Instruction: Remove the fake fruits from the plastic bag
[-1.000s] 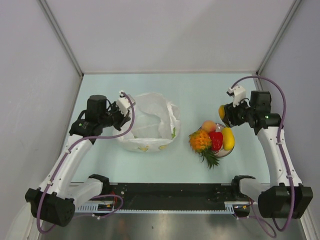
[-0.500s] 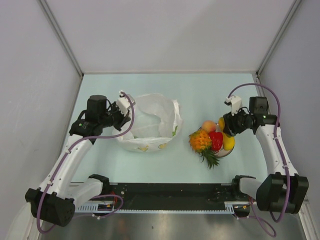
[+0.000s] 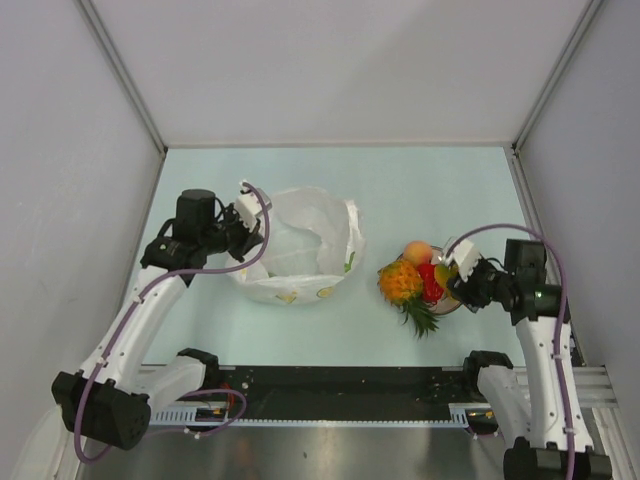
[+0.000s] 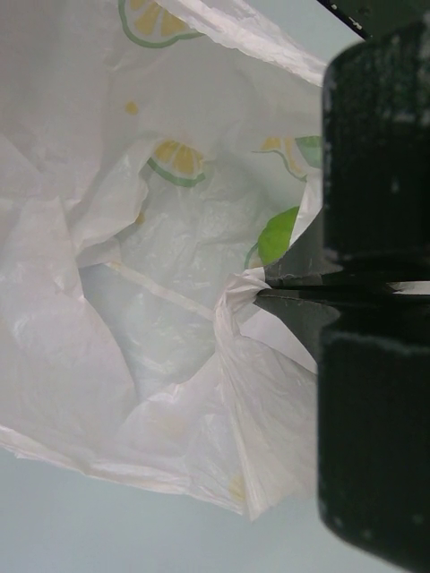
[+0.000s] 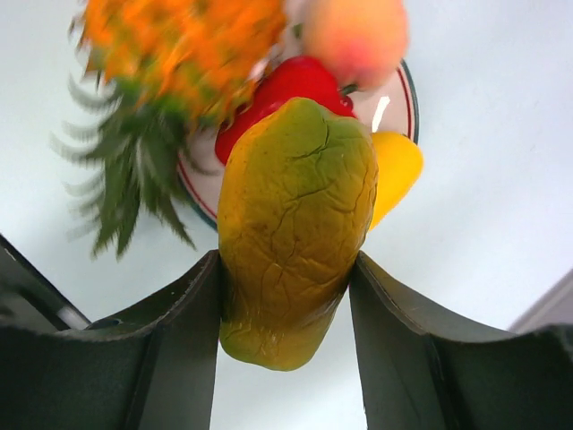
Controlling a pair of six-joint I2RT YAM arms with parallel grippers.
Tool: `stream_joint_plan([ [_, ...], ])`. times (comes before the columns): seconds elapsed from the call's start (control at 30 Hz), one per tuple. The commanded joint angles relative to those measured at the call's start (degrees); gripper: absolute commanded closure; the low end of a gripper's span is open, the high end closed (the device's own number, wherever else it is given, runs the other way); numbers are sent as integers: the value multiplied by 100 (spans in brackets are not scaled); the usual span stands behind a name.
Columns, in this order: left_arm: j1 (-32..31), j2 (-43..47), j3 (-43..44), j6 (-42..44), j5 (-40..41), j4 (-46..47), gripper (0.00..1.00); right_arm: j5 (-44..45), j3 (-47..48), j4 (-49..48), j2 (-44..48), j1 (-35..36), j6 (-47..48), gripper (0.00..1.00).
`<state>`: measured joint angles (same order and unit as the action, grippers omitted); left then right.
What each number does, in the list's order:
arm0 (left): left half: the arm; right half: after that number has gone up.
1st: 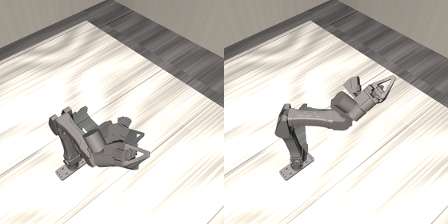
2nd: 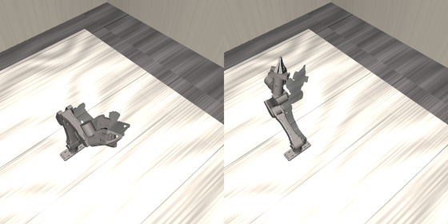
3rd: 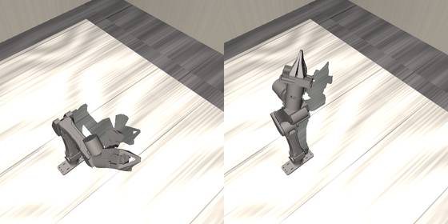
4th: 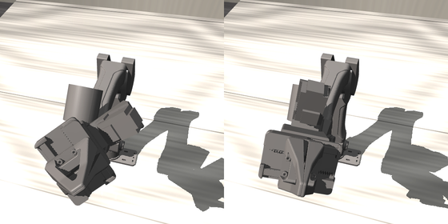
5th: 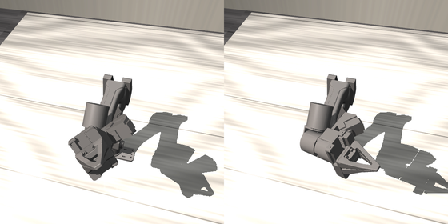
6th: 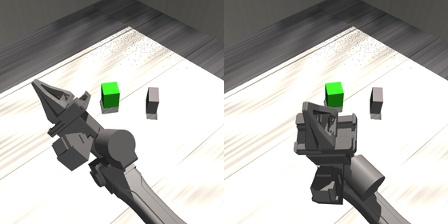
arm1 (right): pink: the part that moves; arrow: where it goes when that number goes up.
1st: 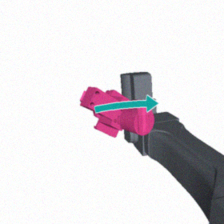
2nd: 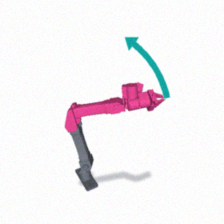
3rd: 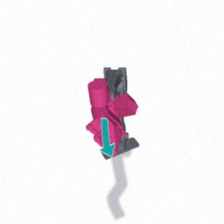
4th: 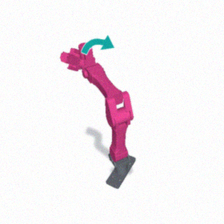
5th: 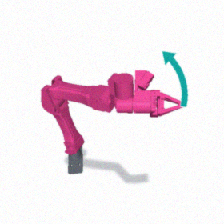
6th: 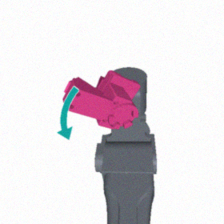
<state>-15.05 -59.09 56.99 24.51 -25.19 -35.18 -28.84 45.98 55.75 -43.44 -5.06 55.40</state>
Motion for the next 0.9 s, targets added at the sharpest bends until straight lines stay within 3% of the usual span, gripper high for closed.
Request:
stream_joint_plan([
  [0.0, -33, -67, 75, -122, -197, 82, 100, -174, -527, 657, 467, -135, 2535, 67],
  [0.4, -33, -243, 181, -87, -65, -33, 100, -807, -818, 814, -261, -672, 5856, 66],
  [0.57, -33, -322, 216, -96, -65, -33, 100, -790, -959, 1043, -305, -681, 6413, 64],
  [0.87, -42, -480, 295, -192, -144, 37, 100, -693, -1196, 754, -402, -725, 6422, 63],
])
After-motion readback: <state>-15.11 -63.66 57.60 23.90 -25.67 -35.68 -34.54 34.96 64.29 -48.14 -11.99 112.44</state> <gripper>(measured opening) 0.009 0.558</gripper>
